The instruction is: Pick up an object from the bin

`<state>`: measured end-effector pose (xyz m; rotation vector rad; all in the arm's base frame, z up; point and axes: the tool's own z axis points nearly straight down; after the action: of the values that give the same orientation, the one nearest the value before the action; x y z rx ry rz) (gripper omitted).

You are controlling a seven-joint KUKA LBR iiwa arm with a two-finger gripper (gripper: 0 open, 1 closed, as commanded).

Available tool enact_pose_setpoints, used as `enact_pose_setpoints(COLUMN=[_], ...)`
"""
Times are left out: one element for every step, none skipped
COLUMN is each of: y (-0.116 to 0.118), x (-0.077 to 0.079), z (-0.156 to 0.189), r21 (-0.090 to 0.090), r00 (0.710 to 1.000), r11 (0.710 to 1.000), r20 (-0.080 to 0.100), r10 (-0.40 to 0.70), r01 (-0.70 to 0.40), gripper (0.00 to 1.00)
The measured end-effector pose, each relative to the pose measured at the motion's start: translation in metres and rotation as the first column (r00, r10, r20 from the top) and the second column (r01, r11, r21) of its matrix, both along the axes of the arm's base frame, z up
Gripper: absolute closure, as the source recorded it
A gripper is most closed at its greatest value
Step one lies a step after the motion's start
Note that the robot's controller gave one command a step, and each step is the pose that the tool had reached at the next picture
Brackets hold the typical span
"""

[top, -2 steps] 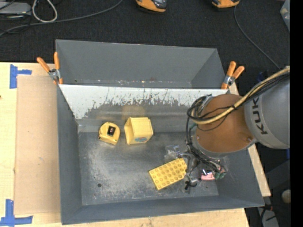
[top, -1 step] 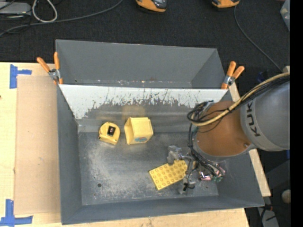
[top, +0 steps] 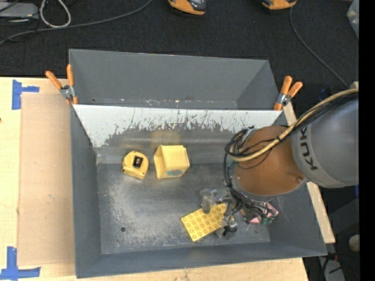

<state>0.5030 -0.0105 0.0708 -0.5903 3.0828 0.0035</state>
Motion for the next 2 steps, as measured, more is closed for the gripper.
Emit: enact_pose_setpoints(y=[0.000, 0.001], x=[0.000, -0.003], z=[0.000, 0.039], r21=[0.000, 0.001], r00=[1.000, 1.000], r11=[1.000, 1.000], r20=[0.000, -0.011], r10=[0.000, -0.001], r01=[0.000, 0.001], gripper=[1.00, 1.00])
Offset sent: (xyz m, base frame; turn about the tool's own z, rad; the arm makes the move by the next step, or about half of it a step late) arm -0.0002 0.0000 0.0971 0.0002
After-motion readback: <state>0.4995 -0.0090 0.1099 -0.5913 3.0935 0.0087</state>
